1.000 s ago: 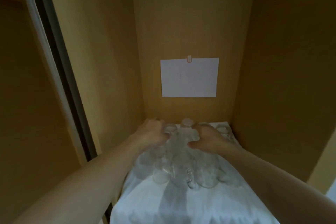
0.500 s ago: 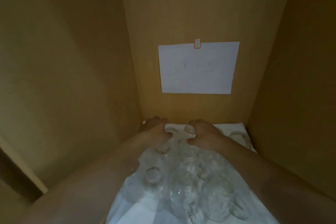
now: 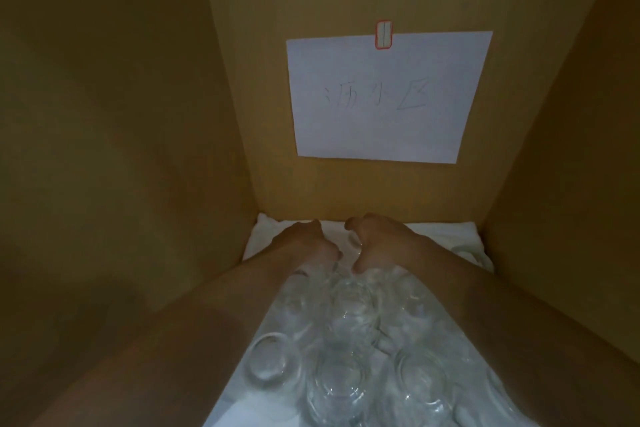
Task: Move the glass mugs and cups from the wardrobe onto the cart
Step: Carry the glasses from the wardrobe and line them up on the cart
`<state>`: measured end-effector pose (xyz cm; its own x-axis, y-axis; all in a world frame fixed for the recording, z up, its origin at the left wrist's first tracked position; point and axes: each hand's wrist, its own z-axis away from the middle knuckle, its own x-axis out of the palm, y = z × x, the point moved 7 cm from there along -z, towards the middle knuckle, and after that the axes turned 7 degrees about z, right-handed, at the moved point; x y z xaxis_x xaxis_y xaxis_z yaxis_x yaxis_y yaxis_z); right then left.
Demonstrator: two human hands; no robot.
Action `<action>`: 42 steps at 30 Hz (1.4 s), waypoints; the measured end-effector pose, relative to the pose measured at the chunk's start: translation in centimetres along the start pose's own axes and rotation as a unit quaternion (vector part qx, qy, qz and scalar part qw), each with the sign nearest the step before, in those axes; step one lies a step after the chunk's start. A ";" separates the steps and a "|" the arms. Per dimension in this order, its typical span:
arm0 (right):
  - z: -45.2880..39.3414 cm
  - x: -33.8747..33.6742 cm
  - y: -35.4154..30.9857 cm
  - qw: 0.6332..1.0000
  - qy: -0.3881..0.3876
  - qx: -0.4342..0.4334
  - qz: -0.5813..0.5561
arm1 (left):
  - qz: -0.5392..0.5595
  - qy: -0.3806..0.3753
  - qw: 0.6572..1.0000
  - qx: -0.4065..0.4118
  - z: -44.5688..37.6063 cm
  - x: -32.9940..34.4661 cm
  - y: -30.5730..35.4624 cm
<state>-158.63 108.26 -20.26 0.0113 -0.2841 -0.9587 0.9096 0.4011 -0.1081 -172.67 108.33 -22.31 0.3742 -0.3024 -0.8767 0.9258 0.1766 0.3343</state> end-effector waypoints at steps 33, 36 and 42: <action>17.1 -10.8 1.1 0.762 0.474 0.237 -0.372 | 0.739 0.067 0.669 0.027 14.8 -14.4 2.5; 20.8 -11.0 -0.4 0.731 0.526 0.223 -0.374 | 0.786 -0.020 0.613 0.079 17.8 -13.9 3.5; 27.4 -10.2 -3.3 0.684 0.555 0.188 -0.434 | 0.827 -0.118 0.531 0.145 24.2 -12.5 4.2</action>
<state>-150.34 85.97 -2.88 -0.7339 0.6468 -0.2075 0.4181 0.1894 -0.8885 -172.15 90.24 -1.54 0.6523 -0.0743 0.7543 -0.7220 0.2419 0.6482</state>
